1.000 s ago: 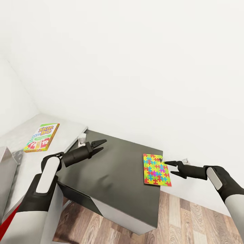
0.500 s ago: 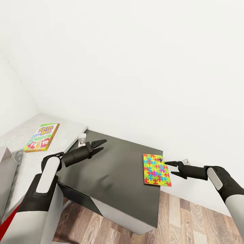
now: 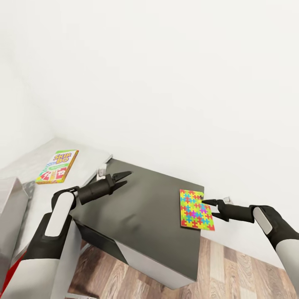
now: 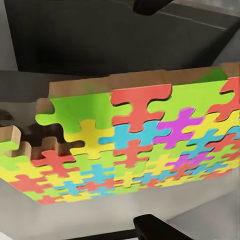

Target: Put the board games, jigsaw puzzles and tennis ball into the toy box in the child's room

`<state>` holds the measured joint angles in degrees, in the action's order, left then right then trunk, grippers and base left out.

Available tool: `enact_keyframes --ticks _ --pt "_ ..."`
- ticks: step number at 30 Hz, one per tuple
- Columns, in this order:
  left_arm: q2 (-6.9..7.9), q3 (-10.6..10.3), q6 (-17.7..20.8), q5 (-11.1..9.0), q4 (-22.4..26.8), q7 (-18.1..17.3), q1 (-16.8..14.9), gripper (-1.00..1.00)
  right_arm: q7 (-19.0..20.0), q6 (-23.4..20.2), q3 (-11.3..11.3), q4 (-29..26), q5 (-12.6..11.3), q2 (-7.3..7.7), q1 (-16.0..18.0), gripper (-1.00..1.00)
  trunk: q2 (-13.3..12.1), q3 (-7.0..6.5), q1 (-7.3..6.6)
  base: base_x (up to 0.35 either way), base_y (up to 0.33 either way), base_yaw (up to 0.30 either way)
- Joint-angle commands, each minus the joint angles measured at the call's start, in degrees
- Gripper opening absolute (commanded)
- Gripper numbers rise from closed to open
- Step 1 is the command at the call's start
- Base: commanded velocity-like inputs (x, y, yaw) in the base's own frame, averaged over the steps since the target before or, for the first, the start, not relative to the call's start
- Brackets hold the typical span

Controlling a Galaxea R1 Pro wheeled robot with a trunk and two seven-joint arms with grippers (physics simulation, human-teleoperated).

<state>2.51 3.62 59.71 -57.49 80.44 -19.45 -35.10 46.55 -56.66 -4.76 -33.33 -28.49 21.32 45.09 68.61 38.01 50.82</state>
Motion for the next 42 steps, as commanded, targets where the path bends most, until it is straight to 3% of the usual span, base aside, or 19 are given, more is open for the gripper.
enact_keyframes --ticks 1,22,23,42 --pt "-0.04 0.1 0.2 0.5 0.0 -0.5 -0.1 1.00 0.3 -0.2 -0.2 0.1 0.3 -0.02 0.0 1.00 0.0 0.03 0.00 0.000 0.000 0.154" --pt "-0.13 0.1 0.2 0.6 0.0 -0.2 -0.1 1.00 0.3 -0.2 -0.2 0.5 0.3 0.22 0.0 1.00 0.0 -0.10 0.00 0.000 0.000 0.048" --pt "-0.13 0.1 0.2 0.6 0.0 -0.2 -0.1 1.00 0.4 -0.2 -0.2 0.5 0.3 0.25 0.0 -1.00 0.0 -0.11 0.00 0.000 0.000 0.007" --pt "-0.14 0.1 0.1 0.6 -0.3 -0.3 0.1 1.00 0.9 -0.3 -0.2 0.4 0.1 1.86 -0.3 -1.00 0.0 -0.11 0.00 0.000 0.000 0.002"
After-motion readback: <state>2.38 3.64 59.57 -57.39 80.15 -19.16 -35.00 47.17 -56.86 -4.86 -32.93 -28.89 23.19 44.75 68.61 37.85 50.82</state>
